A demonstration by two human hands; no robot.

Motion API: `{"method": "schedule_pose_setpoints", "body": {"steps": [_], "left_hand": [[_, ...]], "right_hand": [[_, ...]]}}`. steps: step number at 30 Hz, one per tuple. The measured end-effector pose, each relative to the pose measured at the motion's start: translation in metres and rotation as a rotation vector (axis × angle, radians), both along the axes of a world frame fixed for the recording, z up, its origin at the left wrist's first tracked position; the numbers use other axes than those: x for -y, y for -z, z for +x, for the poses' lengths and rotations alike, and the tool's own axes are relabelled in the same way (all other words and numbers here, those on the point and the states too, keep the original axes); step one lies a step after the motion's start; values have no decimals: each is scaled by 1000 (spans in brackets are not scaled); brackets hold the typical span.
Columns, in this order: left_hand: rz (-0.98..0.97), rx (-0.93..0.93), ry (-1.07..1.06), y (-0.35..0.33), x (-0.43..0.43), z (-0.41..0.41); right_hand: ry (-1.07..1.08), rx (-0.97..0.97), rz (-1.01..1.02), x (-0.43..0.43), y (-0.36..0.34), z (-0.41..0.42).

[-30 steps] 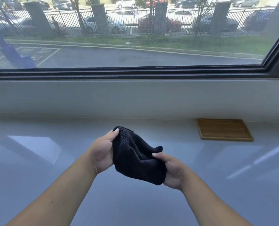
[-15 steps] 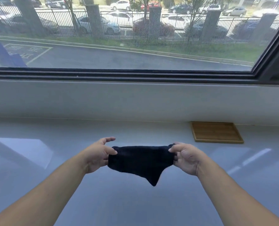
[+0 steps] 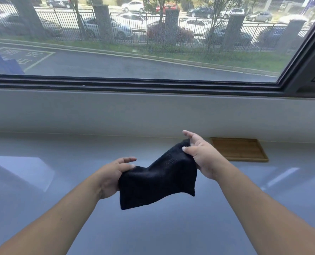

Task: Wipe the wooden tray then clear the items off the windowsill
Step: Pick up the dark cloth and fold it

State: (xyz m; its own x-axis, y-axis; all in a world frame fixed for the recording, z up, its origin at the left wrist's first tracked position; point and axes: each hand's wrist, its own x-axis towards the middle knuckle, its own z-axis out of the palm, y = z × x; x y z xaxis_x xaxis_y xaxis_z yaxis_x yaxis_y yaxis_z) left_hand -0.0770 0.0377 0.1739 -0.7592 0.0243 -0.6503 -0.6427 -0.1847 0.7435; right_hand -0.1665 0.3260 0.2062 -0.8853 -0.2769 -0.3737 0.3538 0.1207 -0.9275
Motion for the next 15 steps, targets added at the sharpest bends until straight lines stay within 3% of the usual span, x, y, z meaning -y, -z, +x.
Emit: {"method": "schedule_pose_setpoints", "body": {"steps": [2,5,9,12,15], "left_hand": [[59,-28,-114,0,-6,1],[104,-75,-251,-3,-11,-1],[114,-137,-264,-11,-7,-3],[-48,-155,-125,-19,9,-5],[-396,-171,43,-20,26,-5]], "right_hand": [[84,43,135,-5,6,-1],[189,317,5,-16,22,6],[-40,487,-48,-20,36,24],[-140,279,243,-18,34,21],[-119,-40,489,-20,21,5]]}}
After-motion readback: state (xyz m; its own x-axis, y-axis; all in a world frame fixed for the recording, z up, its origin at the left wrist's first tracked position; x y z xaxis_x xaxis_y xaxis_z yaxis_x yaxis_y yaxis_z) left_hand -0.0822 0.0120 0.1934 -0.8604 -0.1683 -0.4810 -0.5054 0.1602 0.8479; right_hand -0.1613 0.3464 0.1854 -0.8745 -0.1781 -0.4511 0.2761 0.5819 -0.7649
